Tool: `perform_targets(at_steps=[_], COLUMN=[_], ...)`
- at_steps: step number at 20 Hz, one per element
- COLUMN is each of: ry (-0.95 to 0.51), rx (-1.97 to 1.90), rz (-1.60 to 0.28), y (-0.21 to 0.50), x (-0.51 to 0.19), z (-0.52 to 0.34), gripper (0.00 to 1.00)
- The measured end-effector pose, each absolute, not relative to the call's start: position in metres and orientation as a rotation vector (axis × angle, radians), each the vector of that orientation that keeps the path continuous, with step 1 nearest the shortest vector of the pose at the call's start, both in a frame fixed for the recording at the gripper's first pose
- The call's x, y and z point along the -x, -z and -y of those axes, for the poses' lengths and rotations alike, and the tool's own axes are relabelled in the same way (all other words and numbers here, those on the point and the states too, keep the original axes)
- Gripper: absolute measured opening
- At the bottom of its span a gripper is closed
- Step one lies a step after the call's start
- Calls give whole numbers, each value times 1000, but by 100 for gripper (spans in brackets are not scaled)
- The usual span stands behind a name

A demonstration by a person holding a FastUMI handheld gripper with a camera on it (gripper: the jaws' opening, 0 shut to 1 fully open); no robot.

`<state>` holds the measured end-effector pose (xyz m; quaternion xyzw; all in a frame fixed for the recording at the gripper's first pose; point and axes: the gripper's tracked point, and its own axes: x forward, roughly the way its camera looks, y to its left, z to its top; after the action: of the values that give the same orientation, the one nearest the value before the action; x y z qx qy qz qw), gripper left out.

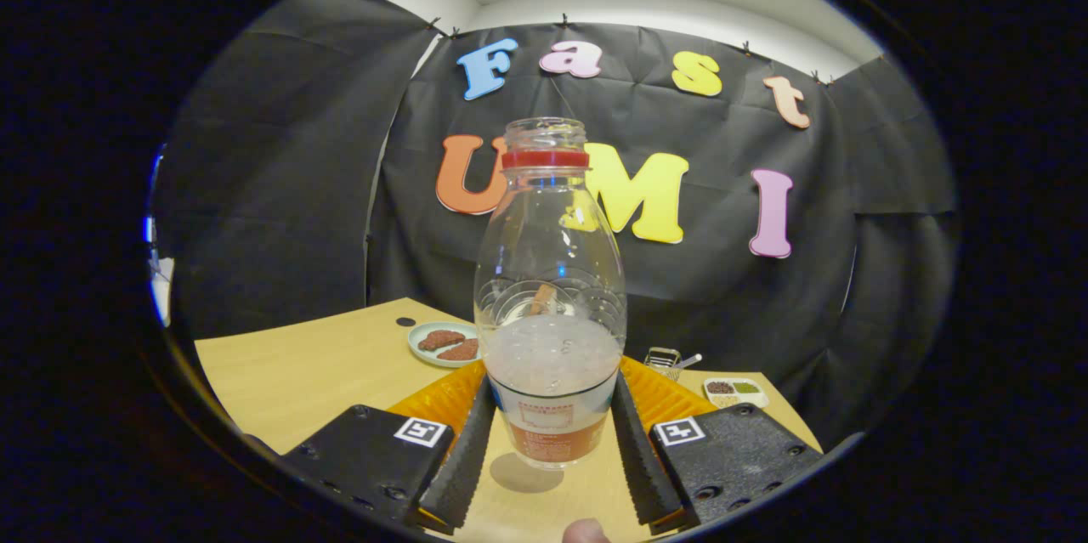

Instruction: Take the bottle from table, then pour the juice into the cup, finally place the bottle on the coaster

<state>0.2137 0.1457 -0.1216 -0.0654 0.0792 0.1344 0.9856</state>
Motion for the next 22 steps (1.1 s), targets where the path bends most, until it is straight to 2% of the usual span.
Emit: perform_targets(at_steps=[8, 22], ry=[-247, -252], rx=[52, 81], rz=[-231, -356], y=[181, 283], x=[-253, -268], z=[-144, -150], gripper=[74, 75])
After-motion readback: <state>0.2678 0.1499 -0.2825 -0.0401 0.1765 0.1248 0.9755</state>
